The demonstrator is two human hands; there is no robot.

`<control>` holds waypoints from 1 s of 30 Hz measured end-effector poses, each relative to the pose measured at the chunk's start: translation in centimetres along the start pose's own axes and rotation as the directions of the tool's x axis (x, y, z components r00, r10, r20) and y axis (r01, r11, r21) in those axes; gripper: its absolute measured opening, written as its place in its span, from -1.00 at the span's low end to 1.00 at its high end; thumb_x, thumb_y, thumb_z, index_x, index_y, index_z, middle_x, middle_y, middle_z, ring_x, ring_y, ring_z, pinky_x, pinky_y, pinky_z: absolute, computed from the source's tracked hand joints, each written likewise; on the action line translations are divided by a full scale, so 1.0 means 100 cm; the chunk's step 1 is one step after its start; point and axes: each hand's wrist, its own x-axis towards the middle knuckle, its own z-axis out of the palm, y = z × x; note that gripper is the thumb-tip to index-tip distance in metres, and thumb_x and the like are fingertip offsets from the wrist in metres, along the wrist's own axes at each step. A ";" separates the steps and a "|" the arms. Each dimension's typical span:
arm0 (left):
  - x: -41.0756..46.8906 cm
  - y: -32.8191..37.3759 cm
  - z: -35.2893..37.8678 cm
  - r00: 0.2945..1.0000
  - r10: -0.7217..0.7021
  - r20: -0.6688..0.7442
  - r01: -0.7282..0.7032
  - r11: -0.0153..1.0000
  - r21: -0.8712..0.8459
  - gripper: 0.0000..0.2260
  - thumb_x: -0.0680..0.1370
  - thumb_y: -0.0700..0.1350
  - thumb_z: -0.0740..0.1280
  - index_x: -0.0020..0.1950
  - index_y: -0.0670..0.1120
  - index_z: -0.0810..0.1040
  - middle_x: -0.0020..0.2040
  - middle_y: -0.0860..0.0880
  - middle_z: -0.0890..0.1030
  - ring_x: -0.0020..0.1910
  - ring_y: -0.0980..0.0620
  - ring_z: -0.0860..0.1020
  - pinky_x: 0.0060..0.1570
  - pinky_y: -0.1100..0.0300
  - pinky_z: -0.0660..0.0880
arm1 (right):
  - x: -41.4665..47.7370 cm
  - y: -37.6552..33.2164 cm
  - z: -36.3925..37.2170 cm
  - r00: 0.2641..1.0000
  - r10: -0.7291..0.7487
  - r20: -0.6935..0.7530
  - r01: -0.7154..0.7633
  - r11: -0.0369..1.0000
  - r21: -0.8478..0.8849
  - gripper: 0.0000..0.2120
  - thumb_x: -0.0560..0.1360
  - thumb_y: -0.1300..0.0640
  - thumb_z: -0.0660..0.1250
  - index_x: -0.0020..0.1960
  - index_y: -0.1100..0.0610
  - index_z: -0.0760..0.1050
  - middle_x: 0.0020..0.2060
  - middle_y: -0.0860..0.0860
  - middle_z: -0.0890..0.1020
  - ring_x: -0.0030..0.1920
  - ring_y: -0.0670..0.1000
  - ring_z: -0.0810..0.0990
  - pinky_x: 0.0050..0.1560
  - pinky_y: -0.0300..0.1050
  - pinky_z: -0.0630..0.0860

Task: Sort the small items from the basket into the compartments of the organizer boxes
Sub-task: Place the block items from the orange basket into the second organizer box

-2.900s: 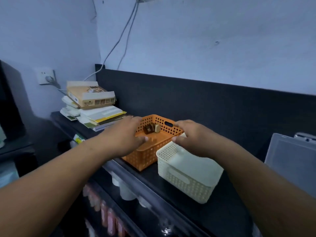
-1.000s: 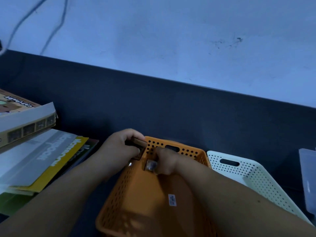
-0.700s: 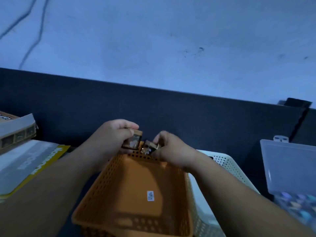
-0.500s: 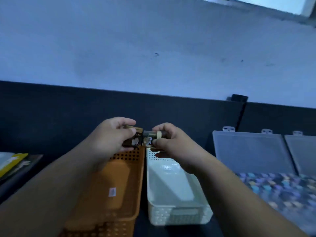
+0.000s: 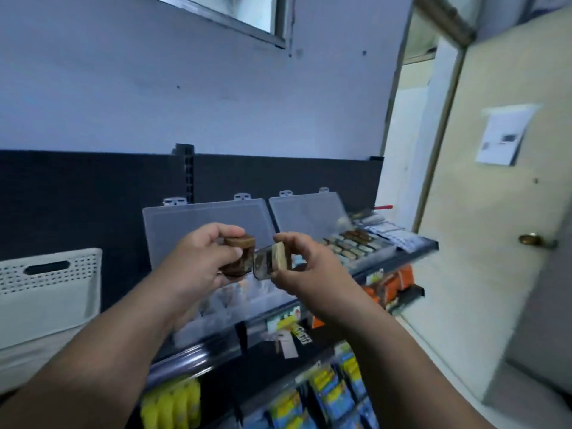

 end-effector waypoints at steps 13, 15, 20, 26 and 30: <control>0.048 -0.034 0.194 0.946 -0.006 0.325 -0.073 0.970 0.232 -0.65 0.46 -0.26 0.42 0.20 0.00 0.52 0.04 -0.01 0.60 -0.01 0.05 0.60 0.04 0.15 0.58 | -0.044 0.094 -0.162 0.943 0.177 -0.280 -0.187 0.982 -0.008 -0.64 0.43 0.22 0.46 0.13 -0.09 0.48 0.00 -0.12 0.61 -0.05 -0.10 0.63 -0.01 -0.17 0.59; 0.064 -0.041 0.215 0.937 -0.003 0.350 -0.079 0.972 0.219 -0.68 0.45 -0.28 0.42 0.13 0.01 0.53 -0.01 -0.02 0.60 -0.08 0.08 0.59 -0.15 0.30 0.57 | -0.037 0.110 -0.177 0.932 0.192 -0.307 -0.208 0.978 -0.020 -0.62 0.43 0.23 0.47 0.17 -0.05 0.49 -0.01 -0.09 0.61 -0.04 -0.10 0.62 0.03 -0.16 0.58; 0.123 -0.062 0.258 0.931 0.027 0.364 -0.127 0.959 0.253 -0.64 0.41 -0.21 0.46 0.14 0.07 0.51 -0.03 0.09 0.60 -0.07 0.15 0.55 -0.20 0.29 0.42 | 0.004 0.148 -0.215 0.905 0.237 -0.353 -0.275 0.959 -0.061 -0.59 0.44 0.26 0.45 0.22 0.00 0.48 0.01 -0.04 0.62 -0.05 -0.11 0.62 -0.07 -0.27 0.57; 0.205 -0.076 0.297 0.953 0.043 0.299 -0.160 0.913 0.376 -0.58 0.42 -0.17 0.43 0.22 0.11 0.44 0.05 0.09 0.56 -0.01 0.09 0.54 -0.06 0.17 0.47 | 0.079 0.185 -0.258 0.885 0.231 -0.403 -0.305 0.944 -0.128 -0.53 0.44 0.25 0.45 0.28 -0.02 0.43 0.08 -0.05 0.60 0.02 -0.05 0.64 0.09 -0.07 0.58; 0.252 -0.083 0.319 0.961 0.027 0.274 -0.151 0.884 0.442 -0.62 0.39 -0.19 0.42 0.13 0.10 0.43 0.03 0.06 0.53 -0.07 0.04 0.52 -0.11 0.13 0.51 | 0.118 0.210 -0.282 0.887 0.218 -0.407 -0.299 0.943 -0.148 -0.58 0.44 0.26 0.44 0.24 -0.03 0.46 0.08 -0.08 0.60 0.06 -0.05 0.61 0.08 -0.10 0.58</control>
